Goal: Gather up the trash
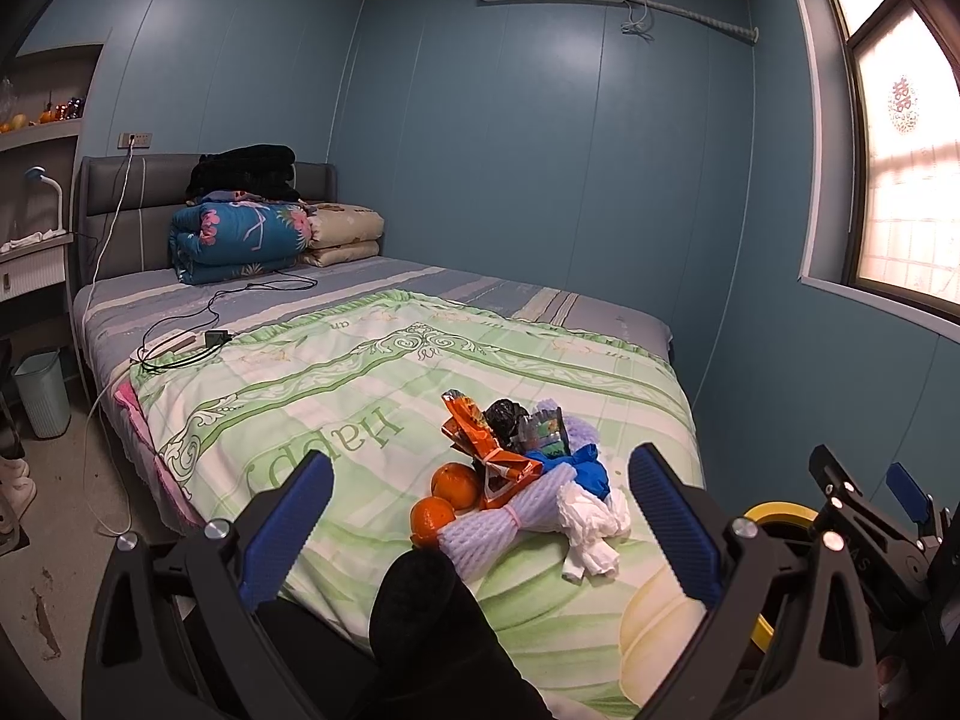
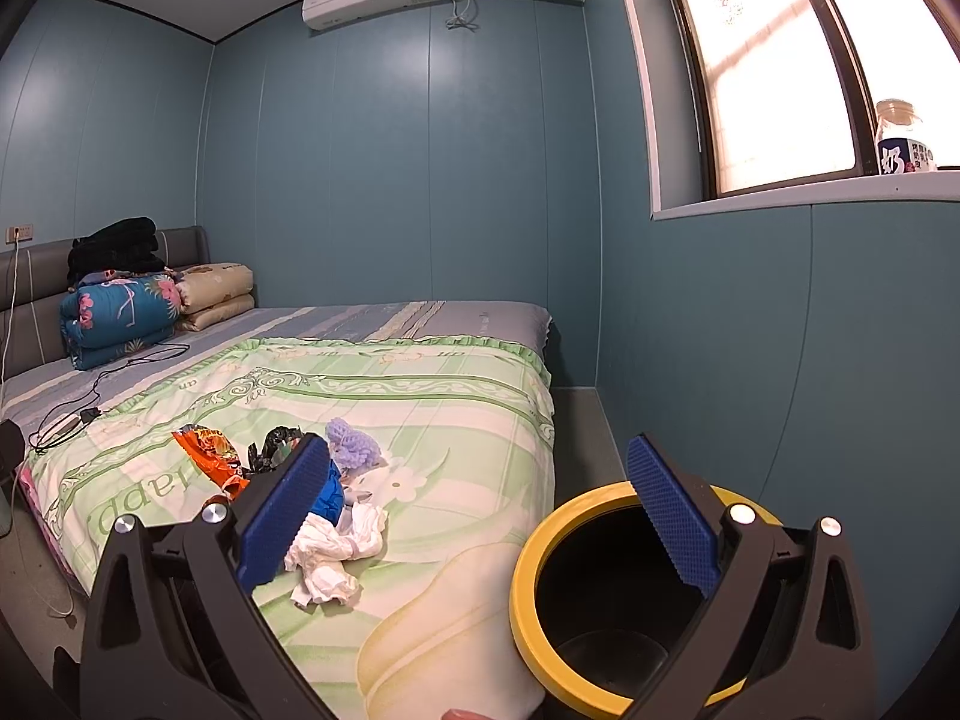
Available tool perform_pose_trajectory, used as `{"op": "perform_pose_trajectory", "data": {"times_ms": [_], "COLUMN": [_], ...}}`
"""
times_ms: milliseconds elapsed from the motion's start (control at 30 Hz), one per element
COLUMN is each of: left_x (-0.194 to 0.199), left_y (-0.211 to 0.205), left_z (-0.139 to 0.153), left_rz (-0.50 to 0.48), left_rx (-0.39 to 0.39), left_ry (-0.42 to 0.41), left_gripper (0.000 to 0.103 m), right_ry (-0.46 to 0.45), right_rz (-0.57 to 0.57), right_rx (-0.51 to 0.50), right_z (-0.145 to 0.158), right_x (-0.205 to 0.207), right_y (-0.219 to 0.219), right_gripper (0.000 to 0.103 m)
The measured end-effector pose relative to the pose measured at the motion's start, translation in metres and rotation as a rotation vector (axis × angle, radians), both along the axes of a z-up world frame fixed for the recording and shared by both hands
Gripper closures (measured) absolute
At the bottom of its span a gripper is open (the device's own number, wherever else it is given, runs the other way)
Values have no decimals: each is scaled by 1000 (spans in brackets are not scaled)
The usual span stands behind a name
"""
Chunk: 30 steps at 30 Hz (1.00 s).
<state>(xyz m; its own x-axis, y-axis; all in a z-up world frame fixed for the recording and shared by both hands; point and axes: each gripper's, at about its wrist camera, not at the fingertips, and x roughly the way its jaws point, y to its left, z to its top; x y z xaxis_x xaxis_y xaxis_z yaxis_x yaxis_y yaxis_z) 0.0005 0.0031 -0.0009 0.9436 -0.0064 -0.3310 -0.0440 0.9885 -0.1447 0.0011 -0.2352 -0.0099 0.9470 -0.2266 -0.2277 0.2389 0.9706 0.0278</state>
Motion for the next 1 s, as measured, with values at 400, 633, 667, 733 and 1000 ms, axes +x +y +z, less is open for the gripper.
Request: {"op": "perform_pose_trajectory", "data": {"times_ms": [400,633,667,733,1000], "left_x": [1,2,1,0,2], "left_y": [2,2,3,4,-1], "left_z": [1,1,1,1,1], "left_rz": [-1,0,0,3,6], "left_rx": [-1,0,0,1,4], "left_ry": [7,4,3,3,5], "left_gripper": [8,8,8,8,8], "right_ry": [0,-3,-2,-1,8], "right_rz": [1,-2,-2,-2,-9], "right_rx": [2,3,4,7,19], "right_z": [0,-1,-1,-1,-2], "right_x": [0,-1,-1,-1,1], "right_y": [0,0,0,-1,-5], "right_gripper": [8,8,8,8,8]}}
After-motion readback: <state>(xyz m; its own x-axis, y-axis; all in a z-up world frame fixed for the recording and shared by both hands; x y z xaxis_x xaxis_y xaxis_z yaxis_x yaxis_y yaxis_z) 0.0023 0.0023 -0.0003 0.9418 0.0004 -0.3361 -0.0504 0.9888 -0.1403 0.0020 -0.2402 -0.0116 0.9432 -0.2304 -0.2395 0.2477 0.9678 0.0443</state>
